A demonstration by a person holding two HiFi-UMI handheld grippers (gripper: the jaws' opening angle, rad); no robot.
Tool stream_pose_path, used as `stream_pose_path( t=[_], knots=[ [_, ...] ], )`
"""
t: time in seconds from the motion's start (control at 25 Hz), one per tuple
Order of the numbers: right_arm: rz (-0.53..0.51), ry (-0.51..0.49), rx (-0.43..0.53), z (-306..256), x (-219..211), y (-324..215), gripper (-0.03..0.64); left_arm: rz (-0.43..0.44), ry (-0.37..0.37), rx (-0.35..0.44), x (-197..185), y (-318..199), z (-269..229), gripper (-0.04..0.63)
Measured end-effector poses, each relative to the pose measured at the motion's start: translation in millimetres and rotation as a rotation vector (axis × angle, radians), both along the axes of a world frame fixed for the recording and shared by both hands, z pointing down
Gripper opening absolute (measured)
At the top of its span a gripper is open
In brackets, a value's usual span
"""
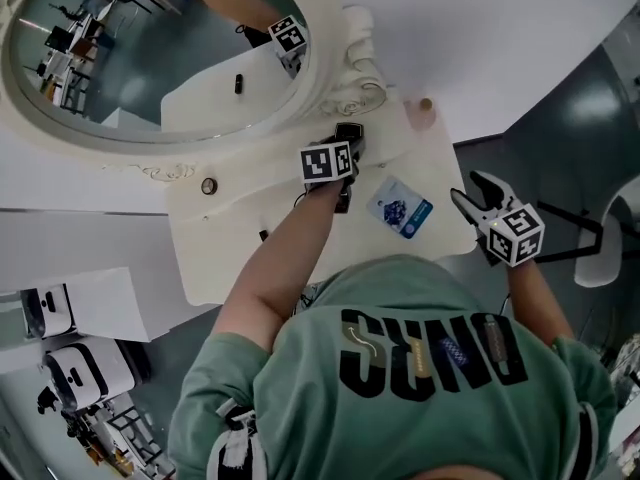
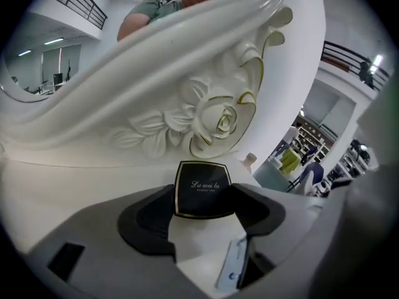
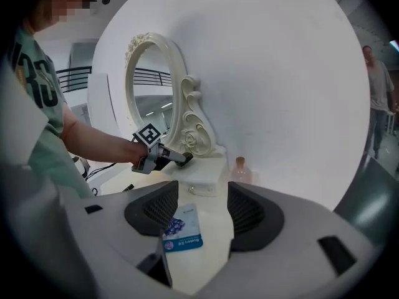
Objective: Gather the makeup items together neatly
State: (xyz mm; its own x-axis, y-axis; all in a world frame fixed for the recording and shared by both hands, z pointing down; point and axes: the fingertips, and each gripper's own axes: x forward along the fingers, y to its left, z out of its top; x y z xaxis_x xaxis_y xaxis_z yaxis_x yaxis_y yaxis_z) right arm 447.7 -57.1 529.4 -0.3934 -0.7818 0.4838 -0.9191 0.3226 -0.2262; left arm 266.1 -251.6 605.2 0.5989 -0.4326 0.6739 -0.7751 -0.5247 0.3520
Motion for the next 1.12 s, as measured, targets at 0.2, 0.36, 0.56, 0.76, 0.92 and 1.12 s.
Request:
stream_pose_path(
  t=[0.2,0.36,0.56,0.76,0.92,1.12],
  knots=[
    [0.074,-0.012,-0.027,10.7,23.5,23.0,0.242,-0.097,-0.025,-0.022,10.8,-12.4,15.2,0.302],
    [0.073,-0.006,-0.035,9.5,27.8,32.2,0.242,-0.185,-0.037,-0.001,7.2,-14.7,11.4,0.302],
    [0.033,0.001,-0.008,2.8,17.3,22.3,0.242,-0.175,0.024,0.066,-1.8,-12.3,-10.6,0.322],
    [-0.068,0.001,0.027,-9.7,-33.0,-1.1,0.242,-0.070,0.193,0.190,-42.7,13.5,-68.4,0.322],
    [-0.223,0.007,0.041,-12.1,-104.6,-20.6,0.242,0.046,0.295,0.352,-107.4,55.4,-114.1,0.268],
    [-0.509,0.063,0.047,-2.0,-242.7,-36.7,0.242,0.018,0.400,0.450,-234.2,103.2,-133.9,0.058]
  ],
)
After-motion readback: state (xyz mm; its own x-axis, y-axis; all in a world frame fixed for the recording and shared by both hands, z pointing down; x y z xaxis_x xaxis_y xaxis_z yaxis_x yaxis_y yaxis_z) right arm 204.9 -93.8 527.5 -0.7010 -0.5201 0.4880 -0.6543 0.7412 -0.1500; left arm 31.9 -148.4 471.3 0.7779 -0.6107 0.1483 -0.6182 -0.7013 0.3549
